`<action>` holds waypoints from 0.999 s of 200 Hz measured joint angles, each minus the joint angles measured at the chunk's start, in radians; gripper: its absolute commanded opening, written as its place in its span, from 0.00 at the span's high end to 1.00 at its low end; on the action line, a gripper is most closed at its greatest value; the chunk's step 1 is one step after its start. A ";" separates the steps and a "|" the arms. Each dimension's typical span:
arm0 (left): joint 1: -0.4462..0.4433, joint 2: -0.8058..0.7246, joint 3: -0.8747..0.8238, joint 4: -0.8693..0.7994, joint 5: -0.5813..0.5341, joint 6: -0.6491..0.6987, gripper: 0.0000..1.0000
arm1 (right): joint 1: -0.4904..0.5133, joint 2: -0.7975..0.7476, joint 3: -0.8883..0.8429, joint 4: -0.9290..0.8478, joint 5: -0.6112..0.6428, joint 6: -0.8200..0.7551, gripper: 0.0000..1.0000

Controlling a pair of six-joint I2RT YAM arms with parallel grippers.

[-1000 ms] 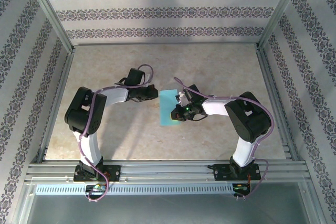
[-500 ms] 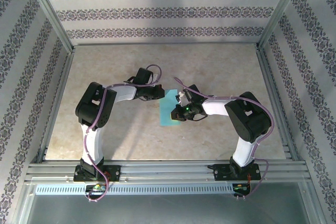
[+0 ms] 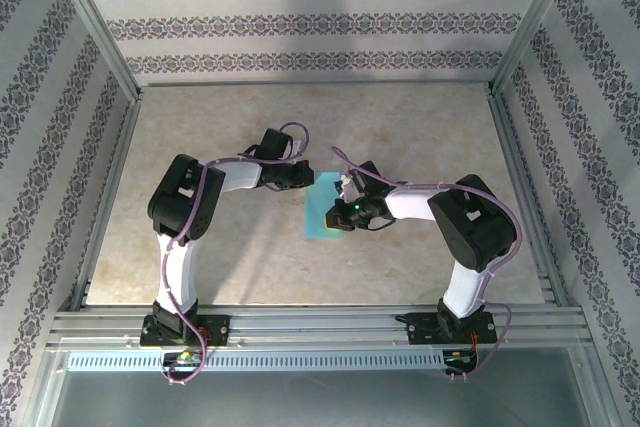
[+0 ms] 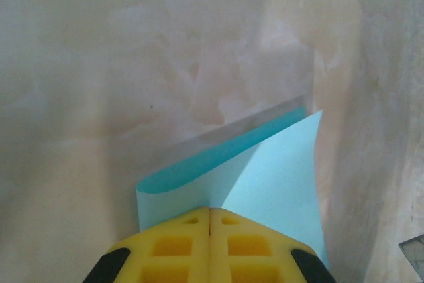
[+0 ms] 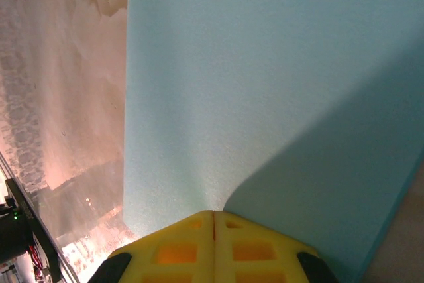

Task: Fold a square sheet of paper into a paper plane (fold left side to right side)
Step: First fold the square sheet of paper in half at the center of the table.

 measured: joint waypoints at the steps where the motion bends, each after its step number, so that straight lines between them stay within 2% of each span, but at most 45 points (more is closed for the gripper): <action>1: 0.000 0.001 0.002 -0.001 0.002 0.000 0.94 | 0.000 0.000 0.000 0.000 0.000 0.000 1.00; 108: 0.073 0.098 0.157 -0.040 0.003 0.022 0.94 | 0.000 0.006 0.005 0.010 0.003 0.000 1.00; 164: 0.075 0.097 0.153 -0.035 0.005 0.022 0.94 | 0.000 0.006 0.005 0.010 0.003 0.000 1.00; 200: 0.084 0.018 0.060 -0.022 -0.034 0.022 0.94 | 0.000 0.005 0.005 0.010 0.003 0.001 1.00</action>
